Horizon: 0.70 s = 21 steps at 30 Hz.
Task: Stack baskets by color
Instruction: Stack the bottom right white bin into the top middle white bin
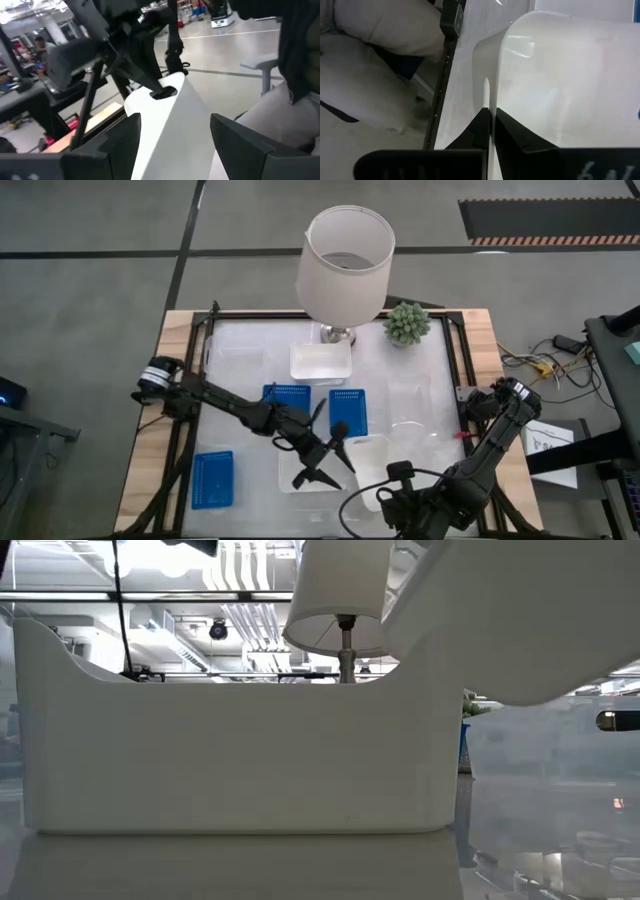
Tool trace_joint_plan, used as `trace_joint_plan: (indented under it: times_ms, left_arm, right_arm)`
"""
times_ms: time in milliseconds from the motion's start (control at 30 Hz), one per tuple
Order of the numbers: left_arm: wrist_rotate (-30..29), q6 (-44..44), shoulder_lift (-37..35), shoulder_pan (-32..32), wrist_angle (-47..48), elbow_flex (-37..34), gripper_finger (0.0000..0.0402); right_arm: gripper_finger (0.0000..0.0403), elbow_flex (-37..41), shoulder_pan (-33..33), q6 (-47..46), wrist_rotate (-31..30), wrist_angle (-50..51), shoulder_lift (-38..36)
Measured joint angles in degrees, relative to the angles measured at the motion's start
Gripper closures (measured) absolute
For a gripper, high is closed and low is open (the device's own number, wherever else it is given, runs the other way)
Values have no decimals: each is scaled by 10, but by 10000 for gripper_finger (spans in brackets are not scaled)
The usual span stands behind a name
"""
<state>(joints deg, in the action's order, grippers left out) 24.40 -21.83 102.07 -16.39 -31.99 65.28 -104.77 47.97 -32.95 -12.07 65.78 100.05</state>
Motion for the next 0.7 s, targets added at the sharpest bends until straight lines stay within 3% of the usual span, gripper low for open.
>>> trace_joint_plan:
  times_ms: [167,367,533,700]
  left_arm:
    - [7,1,44,14,-1,29,180]
    - [37,3,87,17,9,60,211]
    - [47,-2,91,17,25,69,259]
    - [53,-14,89,16,28,67,331]
  right_arm:
    - [394,0,0,1,0,0,0]
    - [394,0,0,2,0,0,0]
    - [394,0,0,2,0,1,0]
    - [394,0,0,2,0,3,0]
